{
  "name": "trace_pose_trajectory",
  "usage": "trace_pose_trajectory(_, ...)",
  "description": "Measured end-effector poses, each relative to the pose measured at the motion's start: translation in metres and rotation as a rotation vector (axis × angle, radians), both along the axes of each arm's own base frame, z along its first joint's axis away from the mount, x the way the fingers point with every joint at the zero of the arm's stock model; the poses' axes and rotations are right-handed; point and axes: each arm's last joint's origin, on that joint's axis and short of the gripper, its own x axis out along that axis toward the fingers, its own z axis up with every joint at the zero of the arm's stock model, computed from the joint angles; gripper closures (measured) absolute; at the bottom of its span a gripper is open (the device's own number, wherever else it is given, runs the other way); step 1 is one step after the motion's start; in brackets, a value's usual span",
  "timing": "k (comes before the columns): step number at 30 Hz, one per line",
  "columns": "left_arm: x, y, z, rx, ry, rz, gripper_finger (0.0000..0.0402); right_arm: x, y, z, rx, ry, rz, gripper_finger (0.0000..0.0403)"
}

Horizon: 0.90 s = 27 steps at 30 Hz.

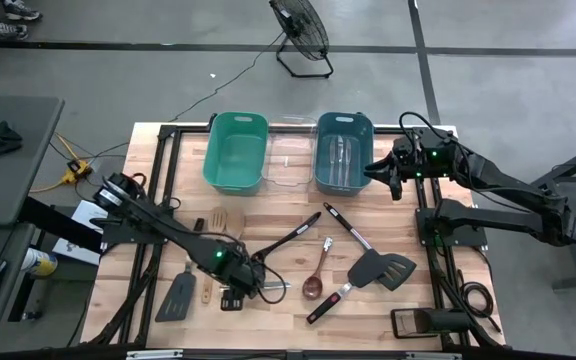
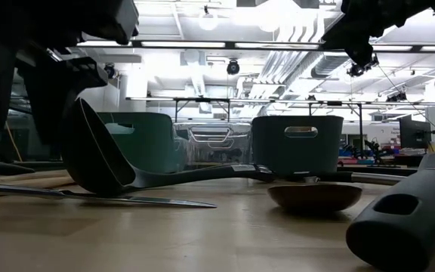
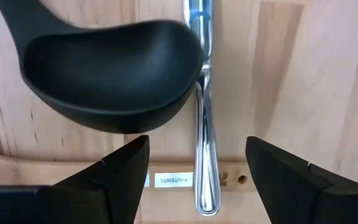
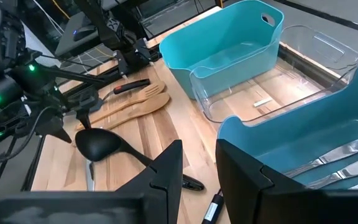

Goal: Pick & Place Kitchen Items
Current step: Put the silver table knife into the blue bin

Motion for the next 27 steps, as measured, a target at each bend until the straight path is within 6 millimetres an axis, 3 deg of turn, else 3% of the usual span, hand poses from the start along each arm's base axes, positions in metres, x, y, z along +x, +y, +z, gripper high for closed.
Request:
trace_pose_trajectory(18,-0.001,-0.022,-0.029,0.027,0.050,0.024,0.0138,0.000,0.000,0.000,0.002,-0.001,0.005,0.0314)
trace_pose_trajectory(27,0.002,-0.022,-0.041,0.083,0.068,0.038,0.0138,0.000,0.000,0.000,0.002,0.000,0.004,0.0314)
